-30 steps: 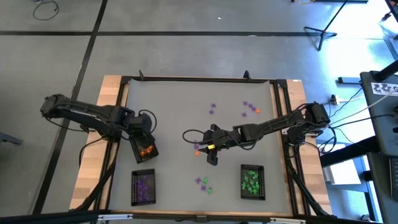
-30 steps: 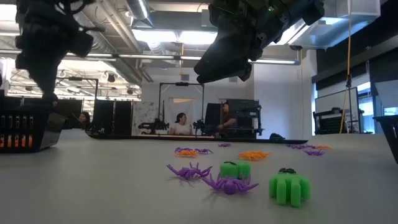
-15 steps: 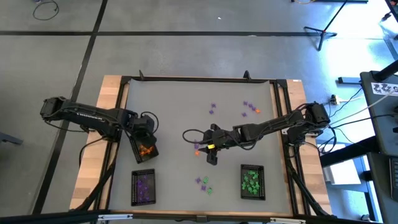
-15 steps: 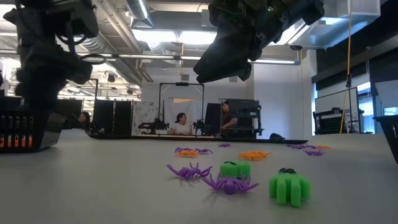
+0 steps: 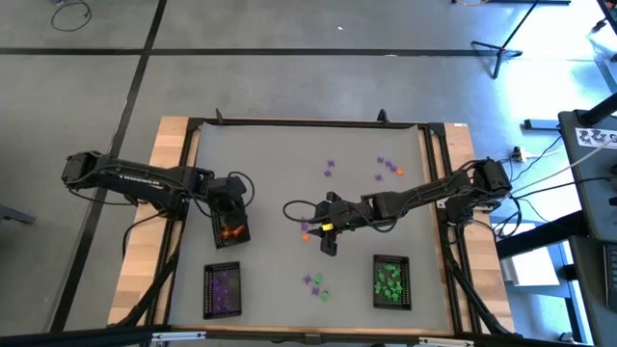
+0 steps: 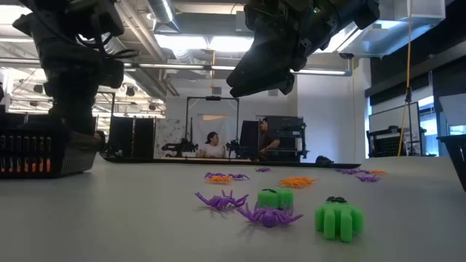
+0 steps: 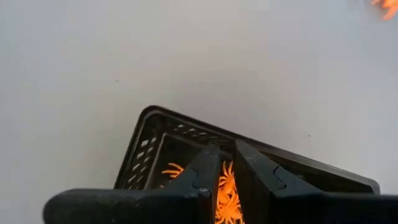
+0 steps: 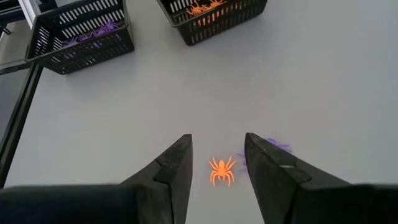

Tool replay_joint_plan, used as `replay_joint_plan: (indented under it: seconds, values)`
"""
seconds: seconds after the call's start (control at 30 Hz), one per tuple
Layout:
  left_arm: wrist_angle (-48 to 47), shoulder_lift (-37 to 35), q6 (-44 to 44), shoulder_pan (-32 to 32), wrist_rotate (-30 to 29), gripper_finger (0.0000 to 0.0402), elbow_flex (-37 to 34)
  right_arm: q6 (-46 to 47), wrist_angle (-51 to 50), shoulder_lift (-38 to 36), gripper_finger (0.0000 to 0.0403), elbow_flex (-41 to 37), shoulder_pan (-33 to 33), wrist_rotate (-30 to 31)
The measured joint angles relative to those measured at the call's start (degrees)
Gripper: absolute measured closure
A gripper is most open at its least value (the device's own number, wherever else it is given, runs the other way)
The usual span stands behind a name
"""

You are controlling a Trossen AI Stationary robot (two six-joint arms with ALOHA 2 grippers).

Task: Sort Halloween decoration
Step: Adjust the top black basket, then put the orange spider toy into the top black basket

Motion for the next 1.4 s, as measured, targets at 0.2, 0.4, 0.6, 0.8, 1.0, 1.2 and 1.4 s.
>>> replay_joint_plan:
  seconds: [0.2,0.4,0.6,0.8,1.0,1.2,1.4]
  values:
    - [2.7,0.0,3.88,0.0,3.23,0.0362,0.0,-0.6,-0.01,0.0,0.0259,0.0,-0.04,0.68]
    - [7.5,0.02,5.32,-0.05,10.95,0.0362,0.68,-3.39,-2.02,-1.56,0.0259,0.04,0.0,3.02]
    - [21.13,0.02,8.55,-1.38,13.16,0.0362,1.01,-2.84,-12.87,-4.34,0.0259,0.07,-0.04,8.51]
    - [30.59,0.02,10.89,-1.62,13.0,0.0362,1.05,5.91,-31.38,-7.09,0.0259,0.07,-1.47,14.79]
    - [35.95,0.55,10.83,-1.62,12.76,0.0362,1.07,10.56,-47.78,-12.12,0.0259,-0.11,-7.31,18.37]
    - [40.66,4.28,9.35,-1.62,13.08,0.0362,1.09,10.61,-50.89,-21.44,0.0259,-6.75,-15.23,19.16]
    - [47.06,10.33,8.74,-1.62,15.49,0.0362,1.09,13.52,-47.64,-28.63,0.0259,-17.96,-26.12,15.13]
